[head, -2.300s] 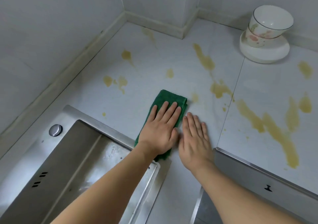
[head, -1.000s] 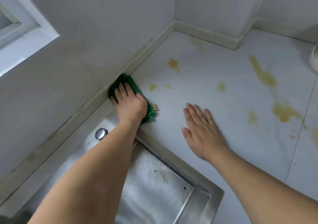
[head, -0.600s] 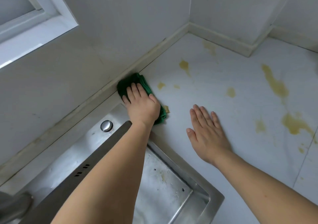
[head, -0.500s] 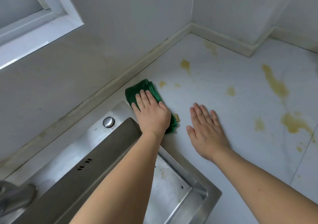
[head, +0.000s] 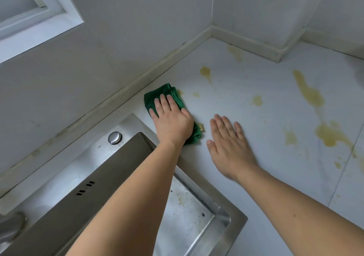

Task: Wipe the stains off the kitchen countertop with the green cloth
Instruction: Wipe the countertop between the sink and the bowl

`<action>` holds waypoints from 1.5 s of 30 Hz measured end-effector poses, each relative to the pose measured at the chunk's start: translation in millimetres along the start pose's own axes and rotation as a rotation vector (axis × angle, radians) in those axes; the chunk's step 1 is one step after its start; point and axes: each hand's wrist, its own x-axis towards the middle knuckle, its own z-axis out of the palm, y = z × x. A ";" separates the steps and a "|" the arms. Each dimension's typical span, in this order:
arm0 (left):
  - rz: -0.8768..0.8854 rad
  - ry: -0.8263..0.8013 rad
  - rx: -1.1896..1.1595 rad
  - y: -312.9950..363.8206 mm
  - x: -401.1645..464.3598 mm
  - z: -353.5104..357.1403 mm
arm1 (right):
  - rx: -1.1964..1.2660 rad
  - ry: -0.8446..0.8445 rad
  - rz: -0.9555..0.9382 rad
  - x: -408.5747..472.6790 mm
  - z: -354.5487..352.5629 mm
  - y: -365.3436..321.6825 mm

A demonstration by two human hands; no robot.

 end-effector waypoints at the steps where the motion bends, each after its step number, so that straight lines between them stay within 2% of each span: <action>1: 0.010 -0.001 -0.001 0.5 7.7 0.5 | 0.002 0.006 0.000 0.8 0.6 0.1; 17: 0.236 -0.062 0.070 26.9 123.7 1.5 | -0.003 0.143 0.014 1.7 11.0 2.3; 21: 0.255 -0.060 0.073 25.3 109.3 1.9 | -0.031 0.145 0.021 3.0 13.4 2.6; 28: 0.344 -0.072 0.028 13.3 23.1 5.4 | -0.034 0.141 0.034 2.1 11.7 1.3; 39: 0.286 -0.069 0.022 60.7 92.4 11.0 | -0.025 0.143 0.029 4.1 12.3 0.9; 45: 0.315 -0.051 0.024 46.7 61.1 9.2 | -0.025 0.129 0.038 2.5 12.1 1.6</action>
